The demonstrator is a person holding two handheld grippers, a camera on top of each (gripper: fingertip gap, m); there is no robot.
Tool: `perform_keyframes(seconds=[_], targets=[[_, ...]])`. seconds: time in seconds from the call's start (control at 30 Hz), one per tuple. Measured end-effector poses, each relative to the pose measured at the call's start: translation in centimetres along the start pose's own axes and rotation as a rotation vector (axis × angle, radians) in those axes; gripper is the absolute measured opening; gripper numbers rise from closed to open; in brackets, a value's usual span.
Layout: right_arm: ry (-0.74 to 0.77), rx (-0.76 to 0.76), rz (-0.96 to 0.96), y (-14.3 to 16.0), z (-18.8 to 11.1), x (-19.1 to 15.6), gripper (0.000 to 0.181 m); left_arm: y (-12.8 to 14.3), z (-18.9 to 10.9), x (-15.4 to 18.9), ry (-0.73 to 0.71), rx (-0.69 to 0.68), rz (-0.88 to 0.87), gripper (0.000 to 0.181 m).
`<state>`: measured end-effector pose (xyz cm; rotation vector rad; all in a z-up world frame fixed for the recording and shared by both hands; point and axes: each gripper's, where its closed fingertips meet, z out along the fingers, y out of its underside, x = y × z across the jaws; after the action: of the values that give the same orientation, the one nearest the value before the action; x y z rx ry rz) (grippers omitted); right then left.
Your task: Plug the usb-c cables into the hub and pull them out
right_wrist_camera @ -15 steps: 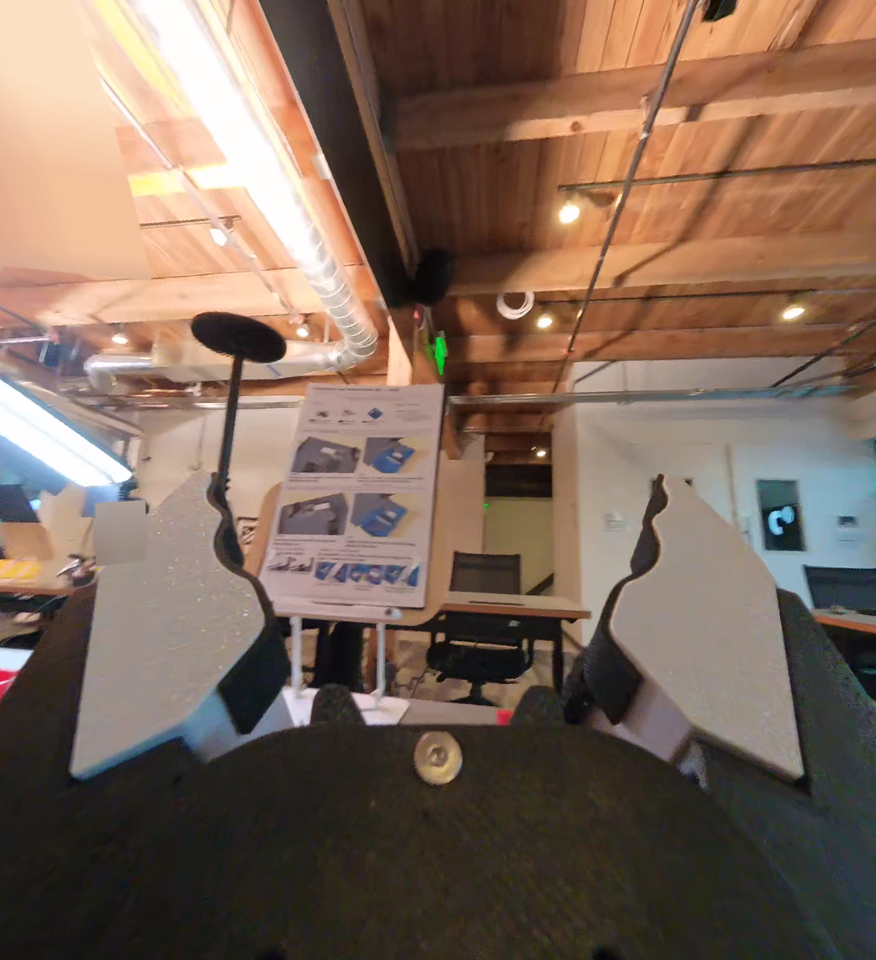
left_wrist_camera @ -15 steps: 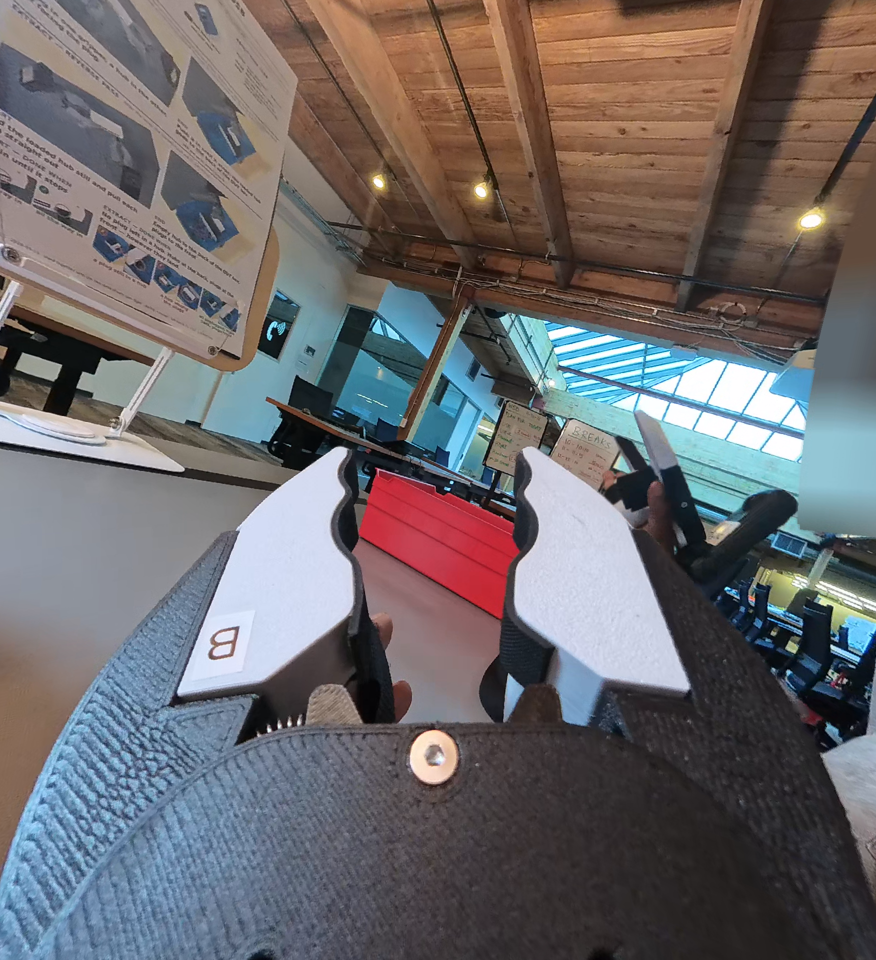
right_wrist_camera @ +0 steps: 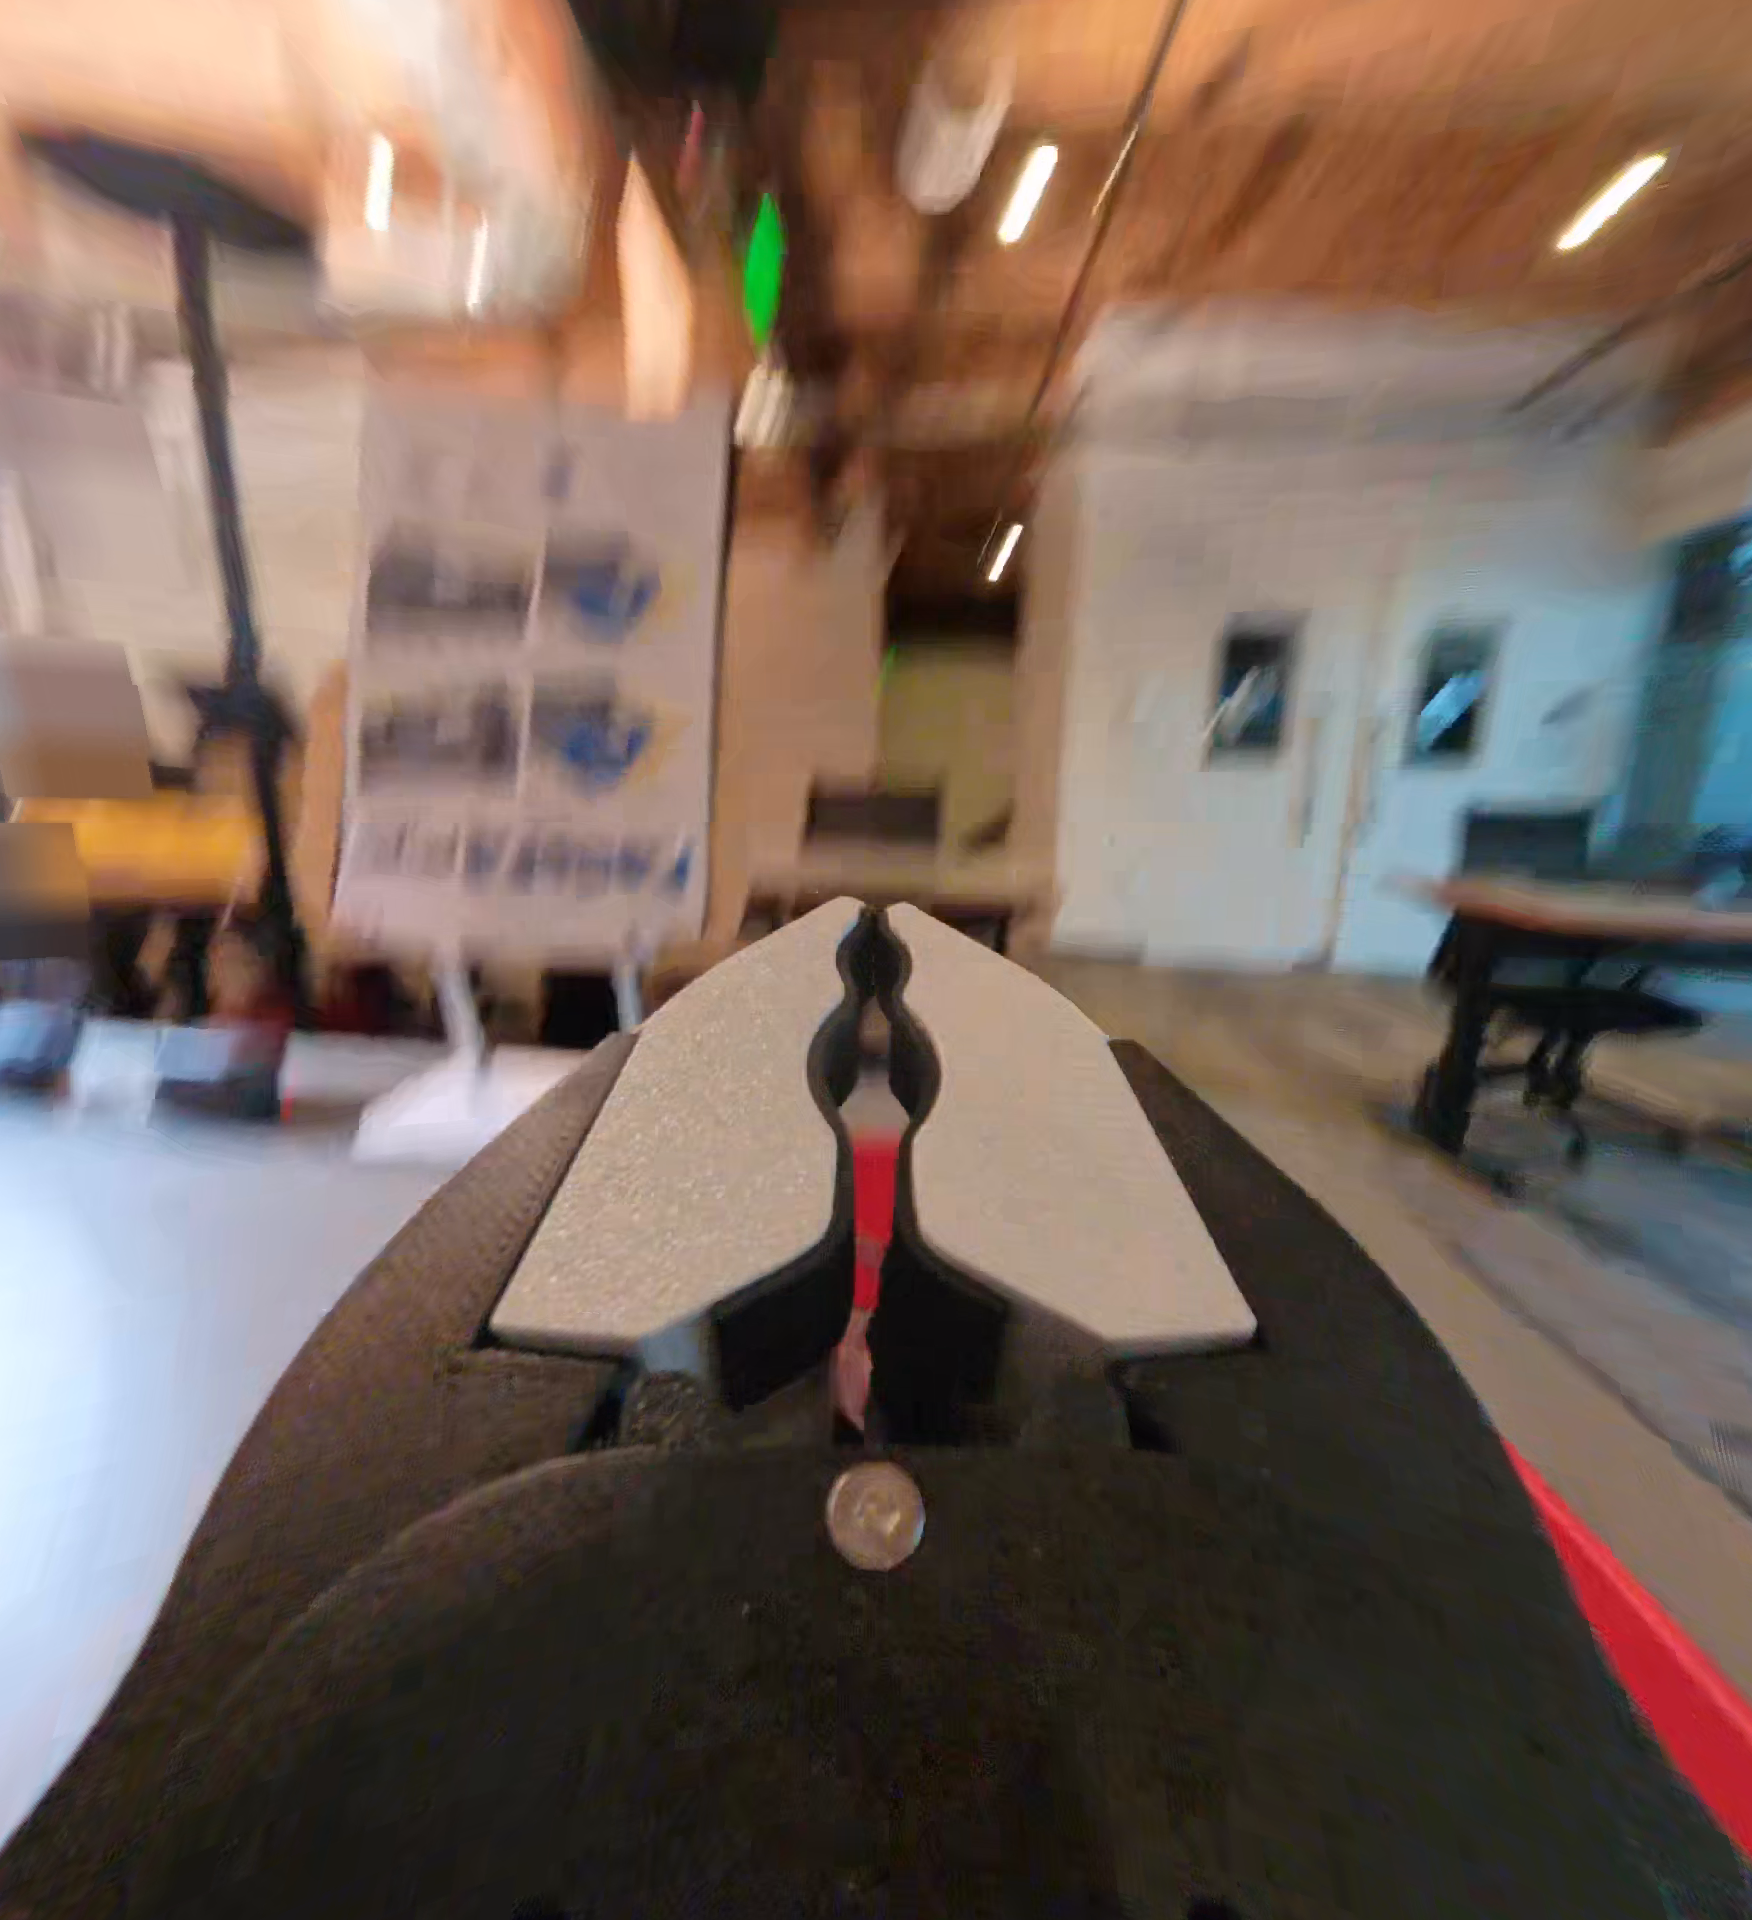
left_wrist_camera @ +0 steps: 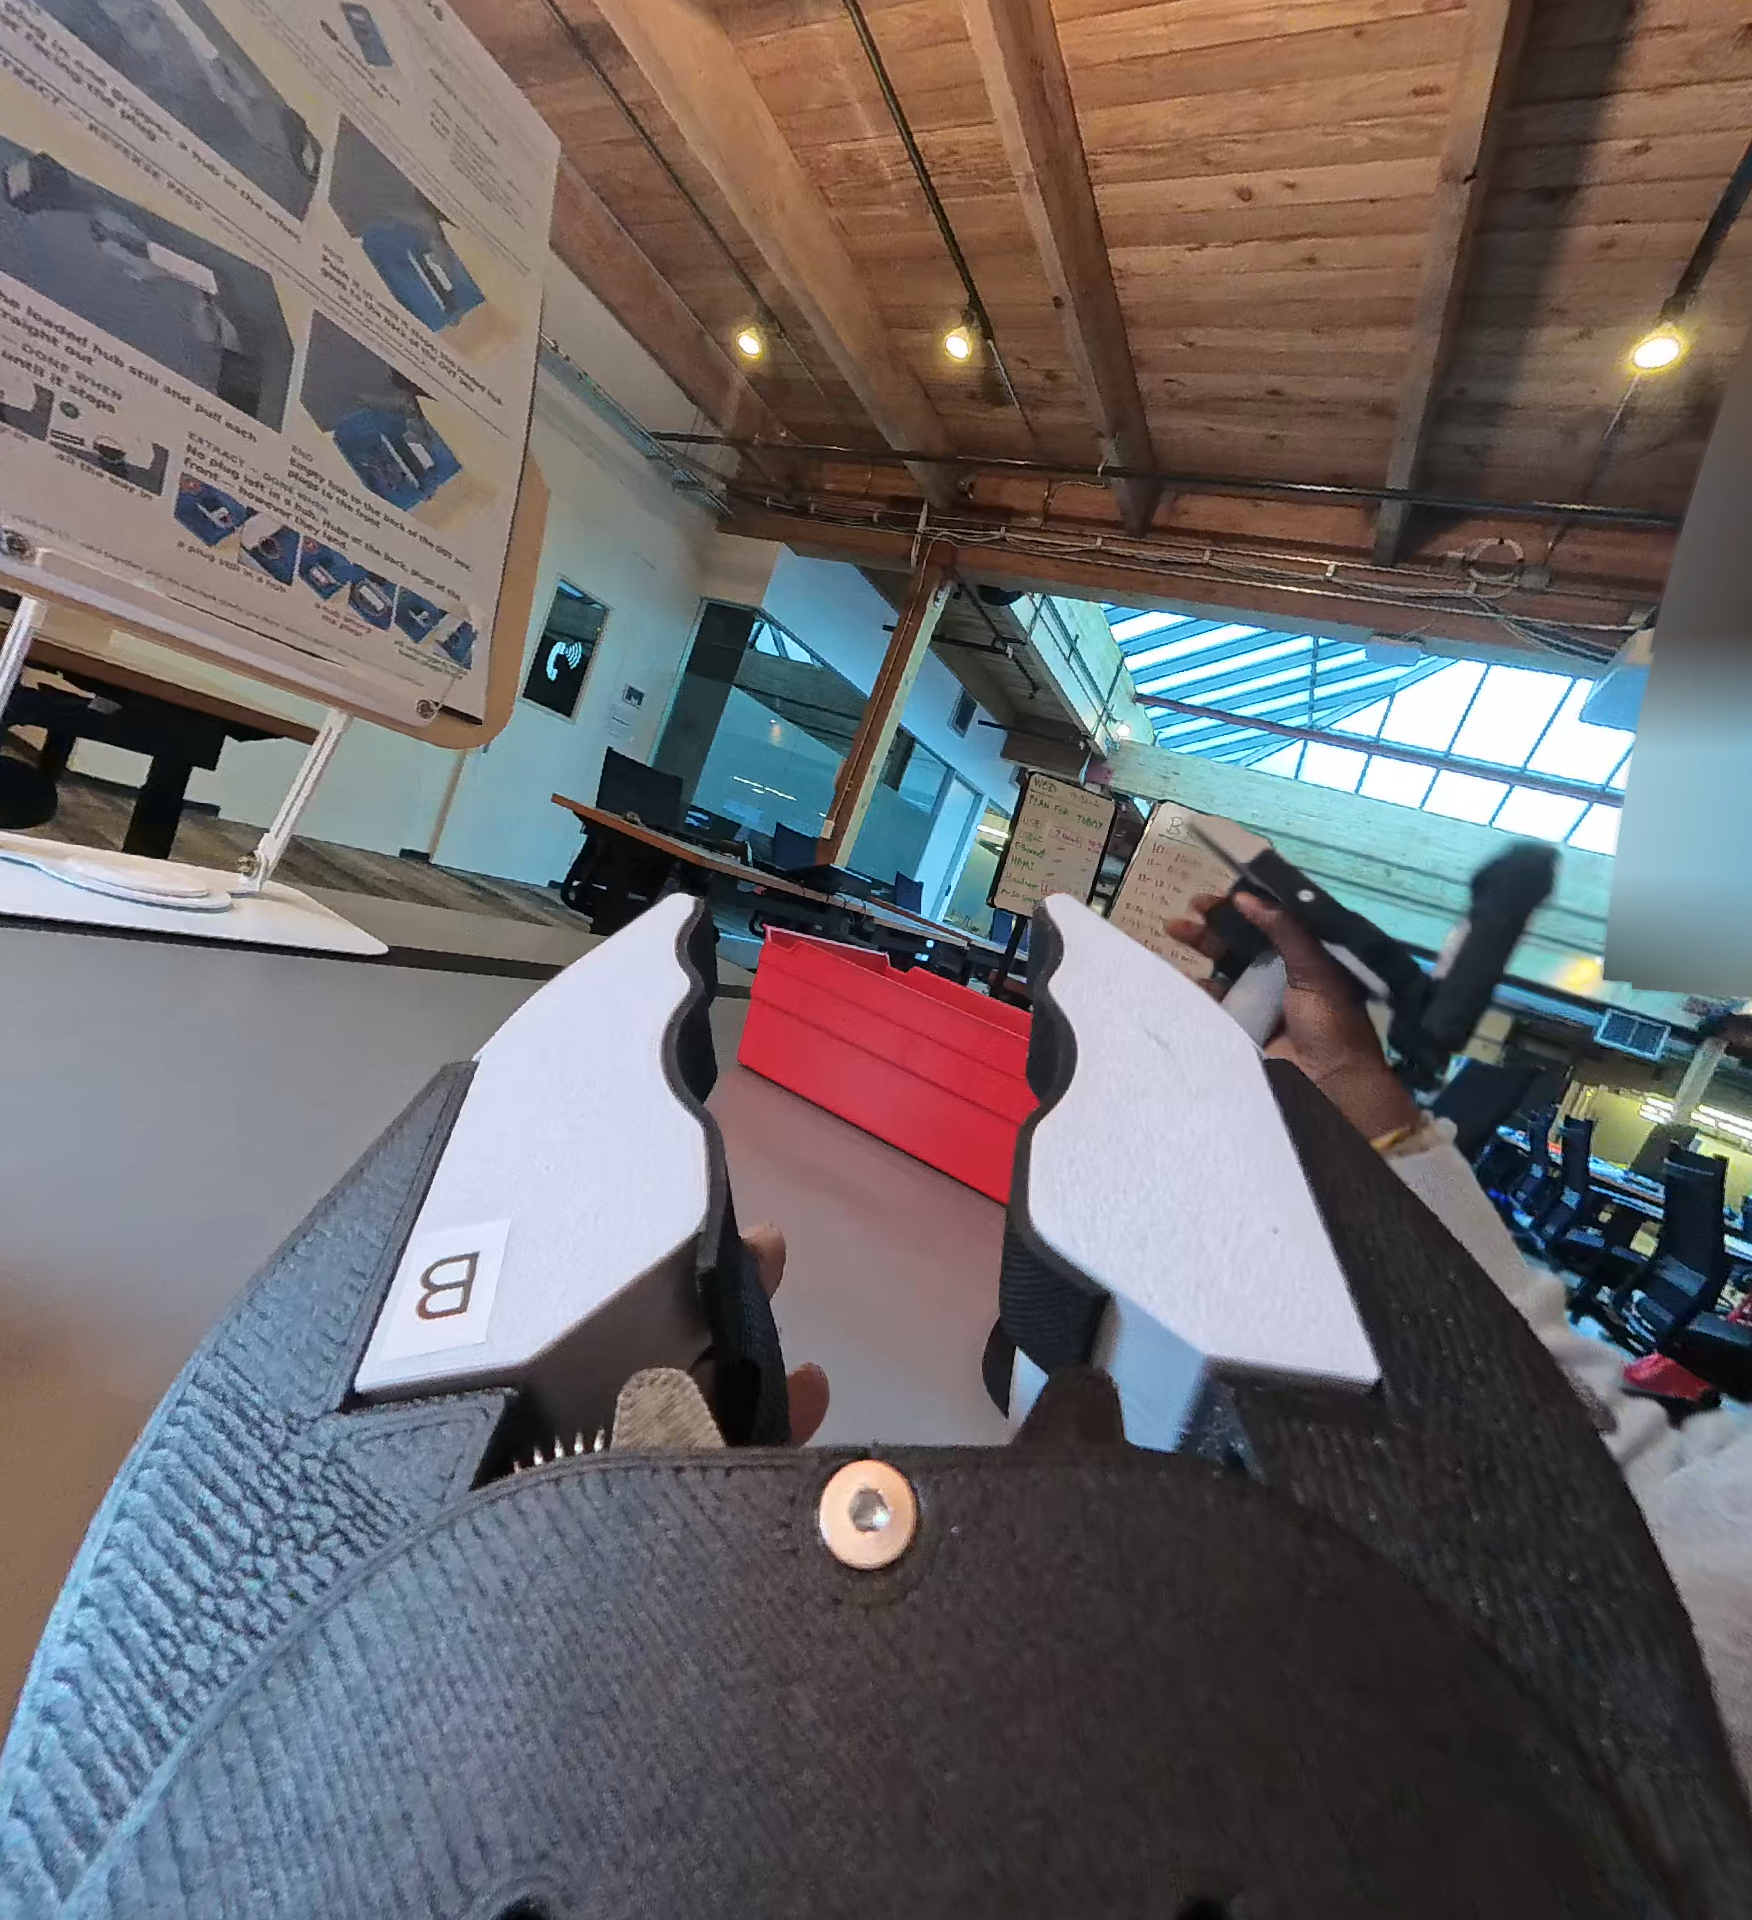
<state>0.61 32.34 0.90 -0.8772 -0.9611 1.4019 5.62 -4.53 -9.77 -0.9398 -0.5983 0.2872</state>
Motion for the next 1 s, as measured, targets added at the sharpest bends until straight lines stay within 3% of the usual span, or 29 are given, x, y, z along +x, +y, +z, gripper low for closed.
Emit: perform_keyframes(seconds=[0.1,0.23,0.3,0.4,0.63,0.7,0.8,0.87,0.9,1.0], targets=[[-0.246,-0.546,-0.052,5.8,2.8,-0.3,0.0,-0.1,0.0,-0.1,-0.003,0.005,-0.012,0.057],[-0.396,-1.086,-0.128,14.3,4.6,2.6,0.0,0.1,0.0,-0.1,-0.002,-0.002,-0.013,0.057],[-0.39,-1.236,-0.14,17.3,5.6,4.3,0.0,0.1,0.0,-0.2,-0.003,-0.002,-0.022,0.057],[-0.471,-1.426,-0.077,20.6,5.5,4.0,0.0,0.1,0.1,-0.3,-0.004,-0.004,-0.027,0.057],[-0.489,-1.755,-0.294,26.6,2.5,4.9,0.0,0.1,0.0,-0.4,-0.005,0.001,-0.043,0.057],[-0.469,-1.747,-0.314,26.5,3.1,5.0,0.0,0.1,0.0,-0.4,-0.004,0.001,-0.041,0.057],[-0.395,-1.556,-0.274,23.7,5.8,4.3,0.0,0.1,0.0,-0.3,-0.002,0.001,-0.038,0.057],[-0.375,-1.292,-0.197,19.6,7.9,2.0,0.003,0.0,0.0,-0.3,-0.001,0.002,-0.039,0.057],[-0.401,-1.141,-0.147,17.0,8.5,0.1,0.013,0.0,0.0,-0.3,0.0,0.002,-0.039,0.057],[-0.575,-0.678,0.04,8.0,7.1,-7.1,0.045,0.0,0.0,-0.2,0.002,0.003,-0.033,0.057]])
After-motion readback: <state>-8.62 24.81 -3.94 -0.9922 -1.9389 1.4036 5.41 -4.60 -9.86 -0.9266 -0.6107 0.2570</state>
